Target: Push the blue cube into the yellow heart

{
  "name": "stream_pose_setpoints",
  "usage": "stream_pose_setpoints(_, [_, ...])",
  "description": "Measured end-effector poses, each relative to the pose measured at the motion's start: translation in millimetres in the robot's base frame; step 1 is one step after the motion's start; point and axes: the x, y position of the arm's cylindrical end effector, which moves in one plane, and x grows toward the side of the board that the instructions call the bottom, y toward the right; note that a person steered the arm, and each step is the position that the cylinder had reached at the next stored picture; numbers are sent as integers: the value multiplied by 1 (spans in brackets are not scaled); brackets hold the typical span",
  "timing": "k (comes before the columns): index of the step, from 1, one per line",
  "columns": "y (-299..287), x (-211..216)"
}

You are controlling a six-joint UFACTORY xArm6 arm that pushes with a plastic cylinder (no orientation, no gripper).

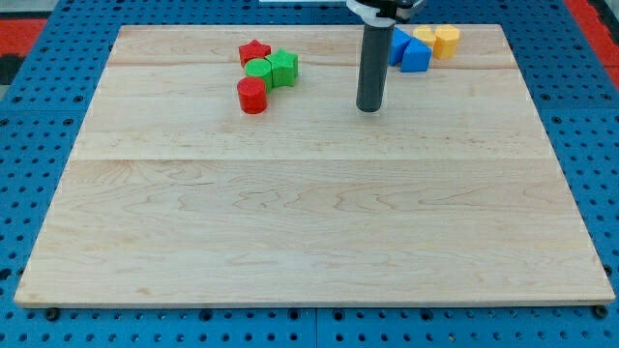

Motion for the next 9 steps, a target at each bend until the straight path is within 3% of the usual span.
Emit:
stream_pose_setpoints(1, [0,0])
stream_pose_setpoints(4, [-13,-88])
stream_pose_setpoints(7, [-34,-112])
stream_pose_setpoints(9, [-12,-138])
